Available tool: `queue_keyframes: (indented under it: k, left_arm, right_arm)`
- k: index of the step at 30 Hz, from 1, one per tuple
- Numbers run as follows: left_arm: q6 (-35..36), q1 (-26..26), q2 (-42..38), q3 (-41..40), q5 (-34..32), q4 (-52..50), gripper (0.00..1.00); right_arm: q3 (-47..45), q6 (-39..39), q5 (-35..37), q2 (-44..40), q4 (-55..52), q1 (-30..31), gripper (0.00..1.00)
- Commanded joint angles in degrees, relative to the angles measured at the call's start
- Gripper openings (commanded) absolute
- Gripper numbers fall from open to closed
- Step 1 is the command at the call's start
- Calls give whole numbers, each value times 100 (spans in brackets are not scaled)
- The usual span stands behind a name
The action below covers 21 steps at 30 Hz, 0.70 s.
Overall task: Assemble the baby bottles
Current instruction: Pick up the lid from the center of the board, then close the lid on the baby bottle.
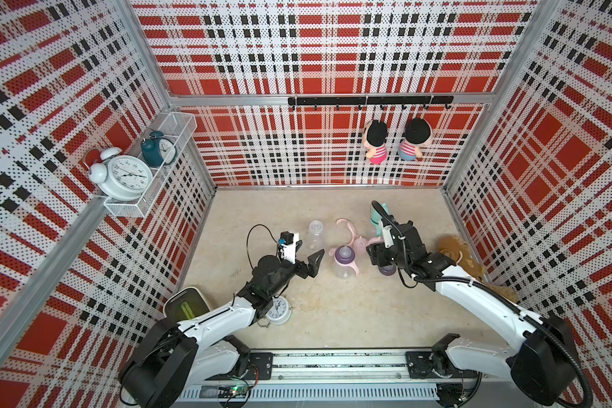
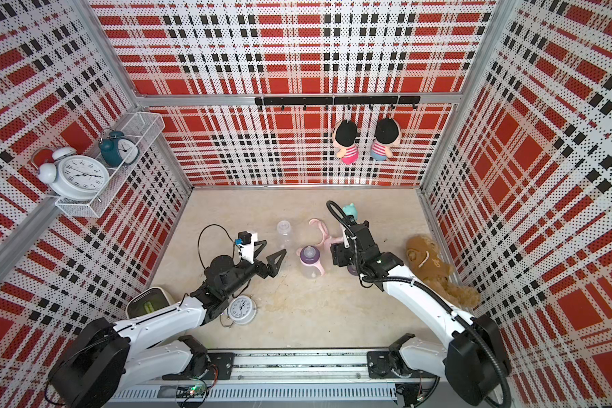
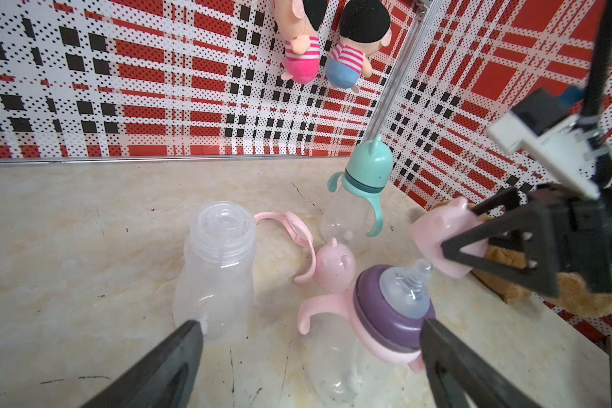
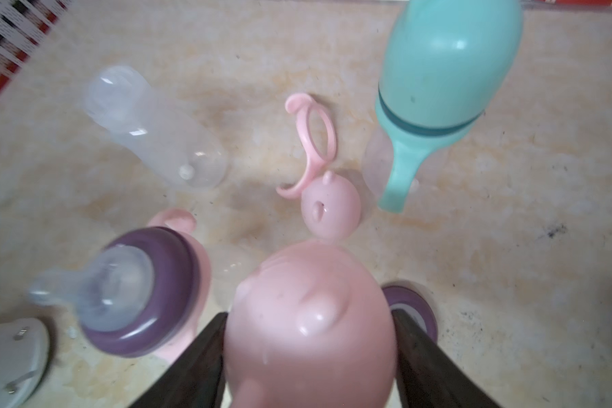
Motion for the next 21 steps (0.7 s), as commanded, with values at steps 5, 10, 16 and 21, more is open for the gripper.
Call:
queue_keyframes:
  k: [5, 10, 16, 21]
  left_arm:
    - [2, 100, -9, 90, -68, 52, 98]
    - [-15, 124, 14, 109, -101, 35, 98]
    - [-33, 153, -32, 75, -85, 4, 98]
    - [-38, 164, -56, 39, -98, 1, 98]
  right_arm:
    - [1076, -475, -684, 36, -901, 336, 72]
    - [1499, -603, -817, 490, -978, 646, 72]
    - [1709, -700, -816, 998, -961, 862, 72]
    - [1703, -745, -776, 1320, -943, 1010, 72]
